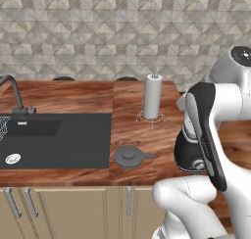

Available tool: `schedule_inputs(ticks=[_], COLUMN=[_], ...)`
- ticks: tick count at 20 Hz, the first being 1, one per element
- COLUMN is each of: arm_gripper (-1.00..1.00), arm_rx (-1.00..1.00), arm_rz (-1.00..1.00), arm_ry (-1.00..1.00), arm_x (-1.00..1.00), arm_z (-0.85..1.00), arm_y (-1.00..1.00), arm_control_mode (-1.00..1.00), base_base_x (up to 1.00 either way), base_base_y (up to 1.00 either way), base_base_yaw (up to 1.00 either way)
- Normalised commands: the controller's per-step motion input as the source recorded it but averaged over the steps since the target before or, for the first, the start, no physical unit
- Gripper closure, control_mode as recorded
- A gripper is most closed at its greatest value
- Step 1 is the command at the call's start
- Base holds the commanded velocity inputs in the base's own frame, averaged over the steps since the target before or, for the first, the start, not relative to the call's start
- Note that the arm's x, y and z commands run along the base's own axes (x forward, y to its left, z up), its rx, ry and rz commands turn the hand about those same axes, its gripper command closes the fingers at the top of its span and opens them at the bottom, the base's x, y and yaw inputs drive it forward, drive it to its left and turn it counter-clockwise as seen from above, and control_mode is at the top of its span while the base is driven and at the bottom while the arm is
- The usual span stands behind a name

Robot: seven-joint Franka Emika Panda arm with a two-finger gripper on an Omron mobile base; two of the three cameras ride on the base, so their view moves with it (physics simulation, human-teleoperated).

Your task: Grab the lemon wedge and garlic from the fridge, place them in the blender, close the lid, and turn on the blender to create a marinade.

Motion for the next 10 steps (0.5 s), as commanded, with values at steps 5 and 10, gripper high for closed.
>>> schedule_inputs(ticks=[5,10], arm_gripper=[-1.00,-1.00], arm_rx=[0.02,0.00], arm_rz=[-0.10,-0.04], arm_ry=[0.00,0.00], arm_x=[0.00,0.00], arm_z=[-0.25,-0.07], arm_y=[0.01,0.02], arm_control_mode=[-1.00,1.00], base_base_x=[0.00,-0.02], base_base_y=[0.00,0.02], base_base_yaw=[0.00,-0.05])
